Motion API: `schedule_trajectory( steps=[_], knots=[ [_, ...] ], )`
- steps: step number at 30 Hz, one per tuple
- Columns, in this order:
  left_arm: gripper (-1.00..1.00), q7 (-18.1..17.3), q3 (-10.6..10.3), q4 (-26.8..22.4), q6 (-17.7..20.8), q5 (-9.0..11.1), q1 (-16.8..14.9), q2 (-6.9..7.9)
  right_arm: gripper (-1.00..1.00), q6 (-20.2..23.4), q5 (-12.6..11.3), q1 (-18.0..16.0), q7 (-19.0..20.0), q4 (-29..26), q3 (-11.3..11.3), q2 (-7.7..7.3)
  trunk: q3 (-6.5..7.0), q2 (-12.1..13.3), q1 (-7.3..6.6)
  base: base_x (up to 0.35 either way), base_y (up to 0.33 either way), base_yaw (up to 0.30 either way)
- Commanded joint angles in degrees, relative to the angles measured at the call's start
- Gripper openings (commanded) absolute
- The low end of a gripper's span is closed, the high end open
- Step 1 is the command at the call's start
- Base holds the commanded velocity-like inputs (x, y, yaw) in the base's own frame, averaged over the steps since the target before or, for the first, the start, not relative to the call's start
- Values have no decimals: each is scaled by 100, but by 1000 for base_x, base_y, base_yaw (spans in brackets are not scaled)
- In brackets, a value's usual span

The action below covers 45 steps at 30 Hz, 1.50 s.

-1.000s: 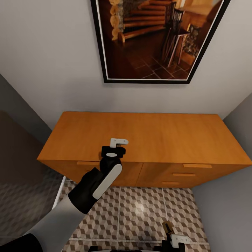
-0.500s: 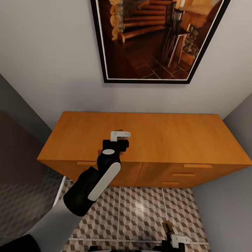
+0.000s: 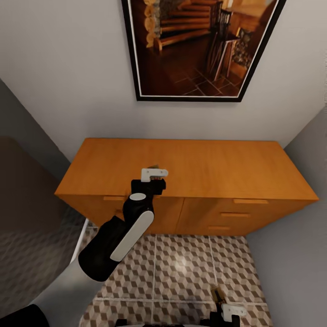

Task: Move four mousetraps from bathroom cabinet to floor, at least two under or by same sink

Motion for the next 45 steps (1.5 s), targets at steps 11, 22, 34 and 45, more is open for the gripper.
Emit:
schedule_trajectory(
  steps=[11,22,34,45],
  knots=[
    [-100,63,-8,56,20,46,-5,17,-100,-21,-58,-4,3,5,36,2,-9,-10,0,-339,0,0],
    [-100,64,-11,208,20,46,2,17,-100,-21,-58,-4,1,5,36,3,-9,-10,0,-341,0,0],
    [-100,59,-443,1305,-40,49,4,21,-100,-21,-58,-4,-1,5,36,-4,-9,-10,0,-296,0,0],
    [-100,-443,-2383,4971,-3433,97,268,2,-100,-21,-50,-4,3,5,36,-13,-9,-10,0,-25,0,0]
  ],
)
